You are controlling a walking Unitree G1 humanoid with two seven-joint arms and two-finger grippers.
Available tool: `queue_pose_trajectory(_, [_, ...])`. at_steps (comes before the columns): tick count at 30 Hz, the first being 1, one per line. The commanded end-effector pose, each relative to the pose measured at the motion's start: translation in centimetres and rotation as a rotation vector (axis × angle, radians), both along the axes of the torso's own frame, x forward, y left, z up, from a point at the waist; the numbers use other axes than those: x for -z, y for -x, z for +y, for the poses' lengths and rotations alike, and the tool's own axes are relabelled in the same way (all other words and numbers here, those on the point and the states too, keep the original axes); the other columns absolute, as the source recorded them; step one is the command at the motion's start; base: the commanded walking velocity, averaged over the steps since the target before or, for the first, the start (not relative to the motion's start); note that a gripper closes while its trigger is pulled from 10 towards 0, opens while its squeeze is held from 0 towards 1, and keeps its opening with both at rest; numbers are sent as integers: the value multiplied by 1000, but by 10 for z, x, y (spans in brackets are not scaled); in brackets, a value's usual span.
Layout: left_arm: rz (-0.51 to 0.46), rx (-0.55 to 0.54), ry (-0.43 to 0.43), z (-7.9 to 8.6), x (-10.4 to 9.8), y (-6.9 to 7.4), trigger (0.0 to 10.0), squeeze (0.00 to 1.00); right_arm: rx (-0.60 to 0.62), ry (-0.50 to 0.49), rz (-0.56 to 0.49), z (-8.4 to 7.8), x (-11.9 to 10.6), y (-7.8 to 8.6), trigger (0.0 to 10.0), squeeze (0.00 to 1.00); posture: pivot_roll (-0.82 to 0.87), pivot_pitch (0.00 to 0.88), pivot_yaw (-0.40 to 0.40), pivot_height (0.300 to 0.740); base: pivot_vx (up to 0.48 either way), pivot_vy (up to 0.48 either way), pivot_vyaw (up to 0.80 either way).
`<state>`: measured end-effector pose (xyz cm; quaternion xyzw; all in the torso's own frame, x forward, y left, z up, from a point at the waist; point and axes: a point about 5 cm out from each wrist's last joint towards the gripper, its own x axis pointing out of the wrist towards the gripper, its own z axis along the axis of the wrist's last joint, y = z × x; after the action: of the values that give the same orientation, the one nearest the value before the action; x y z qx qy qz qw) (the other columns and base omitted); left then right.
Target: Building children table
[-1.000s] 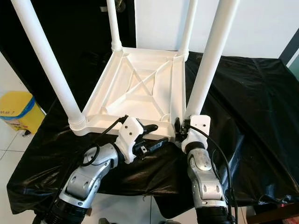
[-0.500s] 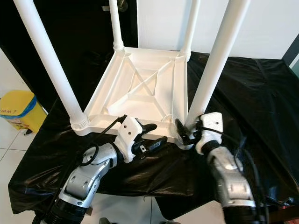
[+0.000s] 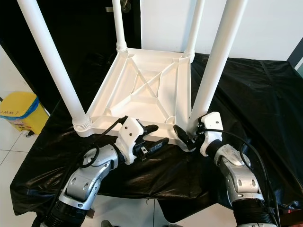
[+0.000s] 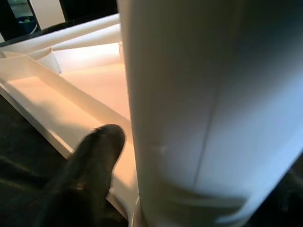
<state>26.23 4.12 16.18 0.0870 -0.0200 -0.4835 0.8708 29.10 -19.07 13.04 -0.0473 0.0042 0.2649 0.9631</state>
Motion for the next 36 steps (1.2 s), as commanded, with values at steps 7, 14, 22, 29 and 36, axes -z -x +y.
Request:
queue_pose_trajectory(7, [-16,-75,-10,4,-1,-1,10000,0,-20,29,18,-2,7,2,0,0,-32,58,-18,740,0,0,0])
queue_pose_trajectory(14, [-14,-81,-10,4,0,0,10000,0,20,7,15,-3,7,2,10000,0,-24,57,-33,740,0,0,0])
queue_pose_trajectory(22, [-15,-96,-15,4,3,1,10000,0,246,-25,50,4,18,4,10000,0,-14,48,-40,740,0,0,0])
queue_pose_trajectory(29, [-14,-97,-20,3,4,2,10000,0,451,-89,79,18,24,9,10000,0,-10,42,-43,740,0,0,0])
queue_pose_trajectory(36, [-17,-93,-22,2,4,2,10000,0,614,-116,56,20,22,9,10000,0,-8,37,-44,740,0,0,0])
